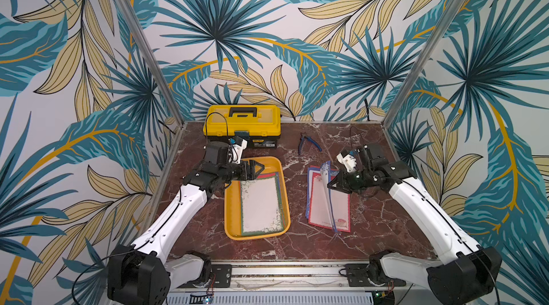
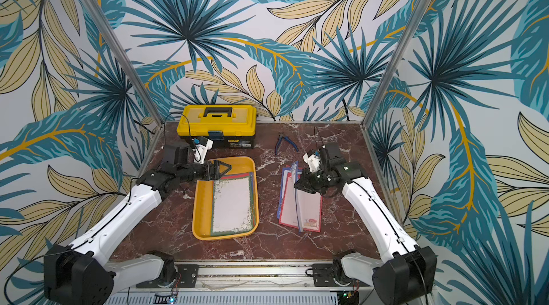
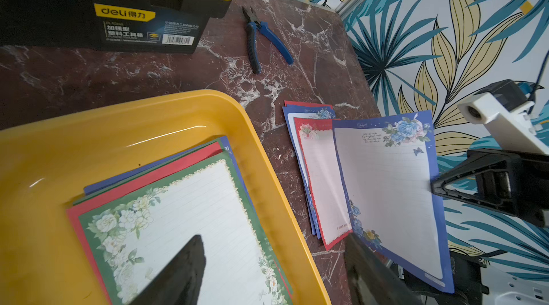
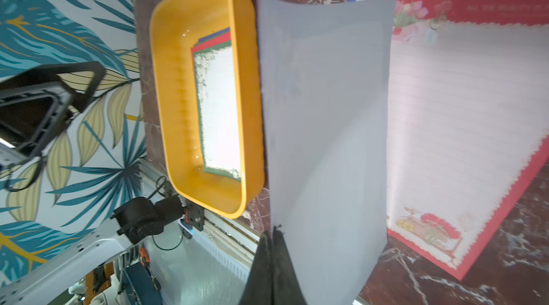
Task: Take out the stationery paper from the storage box
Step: Pick up the stationery paper from the storage box, then place the stationery paper at the center of the board.
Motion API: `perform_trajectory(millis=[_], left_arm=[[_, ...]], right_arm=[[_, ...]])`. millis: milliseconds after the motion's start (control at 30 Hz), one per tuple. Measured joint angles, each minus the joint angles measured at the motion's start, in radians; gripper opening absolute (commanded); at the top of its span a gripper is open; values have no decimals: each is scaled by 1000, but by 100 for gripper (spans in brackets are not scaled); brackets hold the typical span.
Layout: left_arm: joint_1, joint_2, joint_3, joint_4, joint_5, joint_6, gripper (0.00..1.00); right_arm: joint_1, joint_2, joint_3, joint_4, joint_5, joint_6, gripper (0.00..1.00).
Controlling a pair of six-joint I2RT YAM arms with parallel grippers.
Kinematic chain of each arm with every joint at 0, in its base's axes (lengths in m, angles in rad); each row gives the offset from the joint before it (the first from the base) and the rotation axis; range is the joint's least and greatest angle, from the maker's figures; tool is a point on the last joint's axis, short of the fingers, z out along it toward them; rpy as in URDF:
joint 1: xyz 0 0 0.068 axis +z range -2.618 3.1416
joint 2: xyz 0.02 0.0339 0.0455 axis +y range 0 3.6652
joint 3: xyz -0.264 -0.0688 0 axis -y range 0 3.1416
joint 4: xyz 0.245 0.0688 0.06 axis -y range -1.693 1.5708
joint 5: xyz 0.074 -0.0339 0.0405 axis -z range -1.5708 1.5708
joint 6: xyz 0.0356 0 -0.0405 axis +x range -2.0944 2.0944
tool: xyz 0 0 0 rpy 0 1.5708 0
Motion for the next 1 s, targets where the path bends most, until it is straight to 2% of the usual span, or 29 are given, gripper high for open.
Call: perform_trajectory(millis=[200,467,700,1000], left_arm=[[0,-2,0,0,-2,0,76],[0,-6,-2,0,-3,0,75],[0,-26,-6,0,-6,0,75],[0,-23,-6,0,-5,3,75]], right_arm=[[0,-11,2,40,-60,30,0],[-63,87,-45,101,-90,23,0],[-141,177,-82,107,-53,-24,0],[-190,231,-83,67,50,-109,0]])
